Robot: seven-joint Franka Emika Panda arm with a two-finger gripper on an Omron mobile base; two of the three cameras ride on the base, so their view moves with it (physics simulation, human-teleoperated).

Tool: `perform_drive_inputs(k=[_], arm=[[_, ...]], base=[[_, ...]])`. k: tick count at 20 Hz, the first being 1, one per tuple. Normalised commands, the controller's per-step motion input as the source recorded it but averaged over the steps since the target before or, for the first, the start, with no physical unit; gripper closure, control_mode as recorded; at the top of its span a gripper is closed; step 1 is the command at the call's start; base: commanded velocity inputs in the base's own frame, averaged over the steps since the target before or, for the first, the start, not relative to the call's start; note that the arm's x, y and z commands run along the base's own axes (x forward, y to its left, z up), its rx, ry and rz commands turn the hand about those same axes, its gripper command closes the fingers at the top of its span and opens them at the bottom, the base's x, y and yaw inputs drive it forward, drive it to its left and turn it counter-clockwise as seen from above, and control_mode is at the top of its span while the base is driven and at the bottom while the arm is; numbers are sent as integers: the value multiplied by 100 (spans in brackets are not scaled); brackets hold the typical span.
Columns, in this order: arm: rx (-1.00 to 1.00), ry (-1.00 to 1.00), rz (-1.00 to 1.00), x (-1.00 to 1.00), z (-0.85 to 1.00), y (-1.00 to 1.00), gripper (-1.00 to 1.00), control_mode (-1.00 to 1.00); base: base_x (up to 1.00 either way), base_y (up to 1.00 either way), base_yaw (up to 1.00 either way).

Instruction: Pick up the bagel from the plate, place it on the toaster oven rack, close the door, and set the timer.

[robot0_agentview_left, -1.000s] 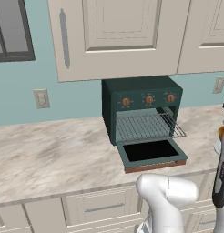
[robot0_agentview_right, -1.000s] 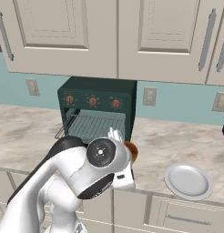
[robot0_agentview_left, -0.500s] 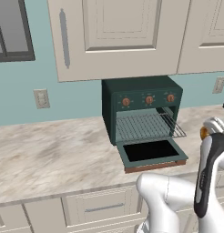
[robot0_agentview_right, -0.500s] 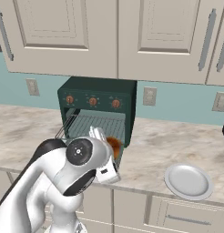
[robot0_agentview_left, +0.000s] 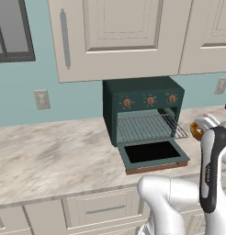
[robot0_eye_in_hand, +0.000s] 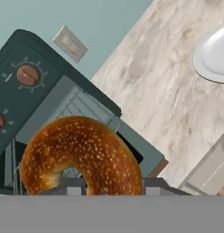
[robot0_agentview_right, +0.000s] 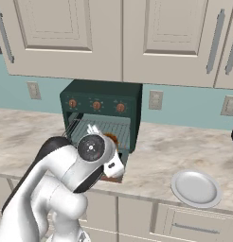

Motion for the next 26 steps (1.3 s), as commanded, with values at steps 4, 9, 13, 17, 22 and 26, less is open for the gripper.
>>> perform_drive_inputs(k=[4, 9, 13, 17, 22, 26], arm=[[0, 17, 18, 24, 33, 23, 100, -100], [0, 25, 16, 25, 19, 22, 100, -100], [0, 13, 11, 21, 0, 17, 100, -100], [0, 4, 7, 29, -3, 21, 100, -100], [0, 0, 1, 41, -27, 38, 100, -100], [0, 0, 0, 50, -31, 42, 100, -100]], base=[[0, 0, 0], [0, 0, 0], [0, 0, 0], [0, 0, 0], [0, 0, 0], [0, 0, 0]])
